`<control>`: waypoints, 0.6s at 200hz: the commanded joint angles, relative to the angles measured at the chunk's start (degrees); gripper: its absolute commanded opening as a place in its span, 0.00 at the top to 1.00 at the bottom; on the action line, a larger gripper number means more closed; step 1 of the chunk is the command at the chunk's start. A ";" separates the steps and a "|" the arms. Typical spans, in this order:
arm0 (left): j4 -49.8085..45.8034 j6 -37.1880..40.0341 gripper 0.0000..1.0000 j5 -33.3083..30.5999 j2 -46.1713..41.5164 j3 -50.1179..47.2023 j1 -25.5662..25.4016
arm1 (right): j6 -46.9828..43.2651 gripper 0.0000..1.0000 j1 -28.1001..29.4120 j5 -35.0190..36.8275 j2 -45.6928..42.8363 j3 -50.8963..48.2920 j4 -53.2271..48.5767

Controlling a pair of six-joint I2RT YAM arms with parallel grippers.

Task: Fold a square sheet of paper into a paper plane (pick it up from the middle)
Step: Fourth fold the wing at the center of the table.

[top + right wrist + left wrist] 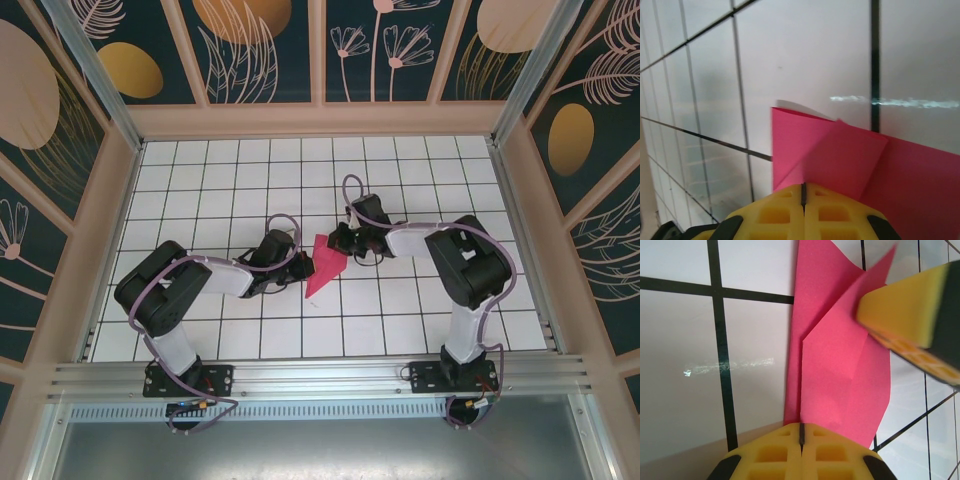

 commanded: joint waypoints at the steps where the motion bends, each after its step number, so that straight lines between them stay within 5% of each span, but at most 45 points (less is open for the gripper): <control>1: -8.39 1.74 1.00 -3.22 4.52 -1.07 0.02 | -1.24 0.93 0.07 2.79 2.53 1.45 -2.87; 120: -8.67 1.92 1.00 -3.03 4.45 -1.11 0.00 | -2.73 0.92 -3.67 -1.50 -1.18 6.36 -5.95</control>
